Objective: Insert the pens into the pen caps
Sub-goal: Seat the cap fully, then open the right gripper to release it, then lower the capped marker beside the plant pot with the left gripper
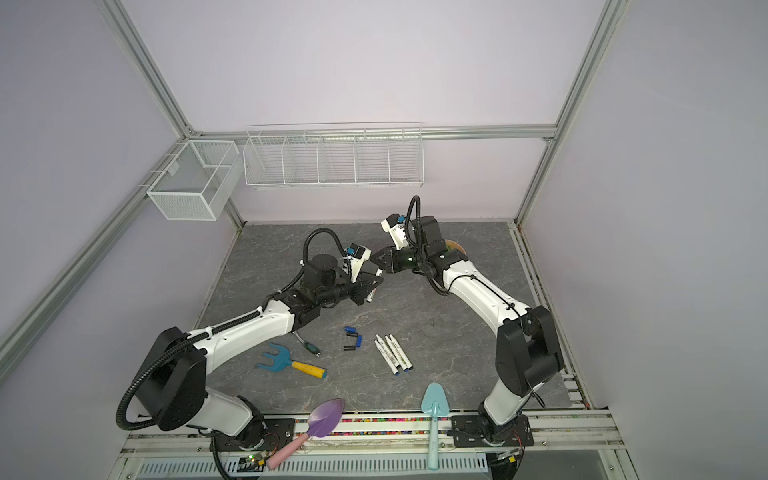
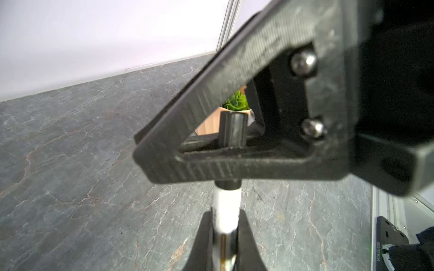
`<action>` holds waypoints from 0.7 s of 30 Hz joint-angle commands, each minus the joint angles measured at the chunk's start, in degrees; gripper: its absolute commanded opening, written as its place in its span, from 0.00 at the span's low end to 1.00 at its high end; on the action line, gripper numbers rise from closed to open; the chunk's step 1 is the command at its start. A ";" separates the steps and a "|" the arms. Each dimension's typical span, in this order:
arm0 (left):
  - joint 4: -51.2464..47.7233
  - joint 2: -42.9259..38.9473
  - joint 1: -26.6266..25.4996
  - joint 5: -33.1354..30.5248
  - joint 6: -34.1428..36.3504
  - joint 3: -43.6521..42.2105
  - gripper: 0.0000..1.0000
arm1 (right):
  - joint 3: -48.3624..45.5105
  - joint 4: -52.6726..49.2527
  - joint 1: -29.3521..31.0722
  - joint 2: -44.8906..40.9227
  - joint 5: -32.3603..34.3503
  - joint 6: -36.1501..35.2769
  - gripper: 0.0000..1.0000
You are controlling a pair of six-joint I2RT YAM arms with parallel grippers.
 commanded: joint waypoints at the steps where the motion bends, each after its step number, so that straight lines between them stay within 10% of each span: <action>1: 54.85 -5.75 5.07 -16.17 -5.77 6.41 0.00 | -6.75 -31.37 2.53 2.72 -5.14 -1.48 0.07; 9: 46.82 -6.06 -2.52 -15.86 -7.33 -6.66 0.00 | -1.55 -28.17 1.26 0.36 -5.82 0.92 0.11; 15: 48.15 -1.53 -5.65 -15.96 -13.41 -13.97 0.00 | 4.56 -19.22 -0.78 -3.66 -2.36 6.24 0.70; 21: 51.74 8.19 -5.72 -16.23 -19.91 -13.78 0.00 | 2.51 -5.25 -5.11 -12.65 9.45 13.63 0.76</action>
